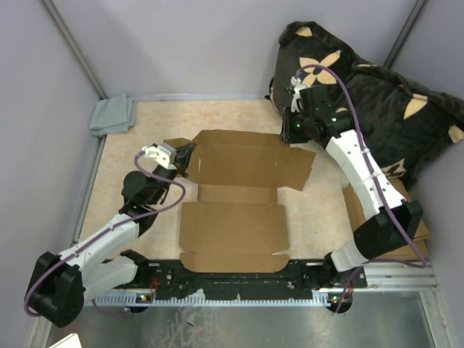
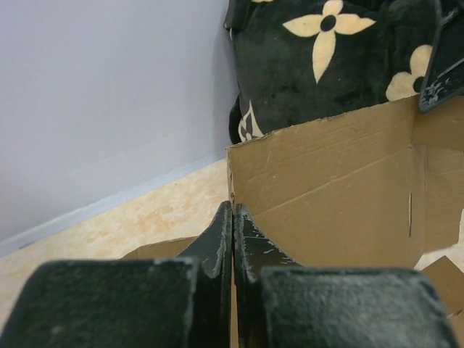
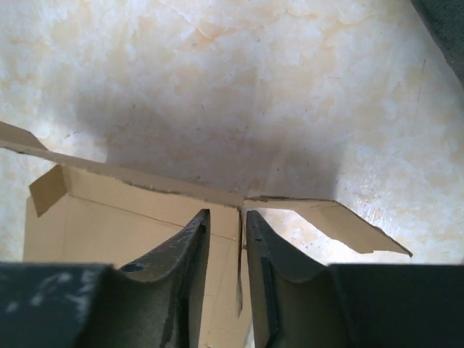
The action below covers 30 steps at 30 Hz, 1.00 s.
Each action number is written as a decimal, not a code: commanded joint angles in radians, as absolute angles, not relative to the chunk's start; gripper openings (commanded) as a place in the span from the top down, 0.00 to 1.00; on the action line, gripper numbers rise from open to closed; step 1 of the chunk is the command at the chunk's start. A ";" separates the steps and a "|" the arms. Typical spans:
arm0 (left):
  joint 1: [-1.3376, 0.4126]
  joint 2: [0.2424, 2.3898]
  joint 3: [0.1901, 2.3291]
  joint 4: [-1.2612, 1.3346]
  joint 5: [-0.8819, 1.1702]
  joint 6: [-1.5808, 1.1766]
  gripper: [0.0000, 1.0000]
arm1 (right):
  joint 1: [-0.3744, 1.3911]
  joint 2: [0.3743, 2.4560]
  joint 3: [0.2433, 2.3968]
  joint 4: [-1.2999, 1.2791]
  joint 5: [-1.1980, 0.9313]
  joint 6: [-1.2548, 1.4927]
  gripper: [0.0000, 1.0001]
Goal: Fold the paper box
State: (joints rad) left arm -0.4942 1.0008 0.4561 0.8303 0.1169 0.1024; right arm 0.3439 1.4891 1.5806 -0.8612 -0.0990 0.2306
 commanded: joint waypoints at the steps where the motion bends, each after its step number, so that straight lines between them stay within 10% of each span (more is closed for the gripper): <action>1: -0.511 0.975 0.446 0.916 0.128 0.153 1.00 | 0.347 1.499 1.633 -0.873 -0.116 0.210 0.76; 9: -0.520 0.988 0.461 0.895 0.085 0.129 0.98 | 0.347 1.492 1.617 -0.898 -0.100 0.212 1.00; 19: -0.519 0.980 0.683 0.401 0.001 -0.036 0.50 | 0.399 1.485 1.543 -0.635 0.034 0.257 1.00; 30: -0.519 1.015 0.925 0.015 -0.198 -0.080 0.54 | 0.526 1.395 1.218 -0.043 0.290 0.248 1.00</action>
State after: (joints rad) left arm -0.5148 0.9947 0.8169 0.1947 -0.0891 -0.0383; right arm 0.4778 1.4860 1.3735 -0.4175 0.1318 0.2577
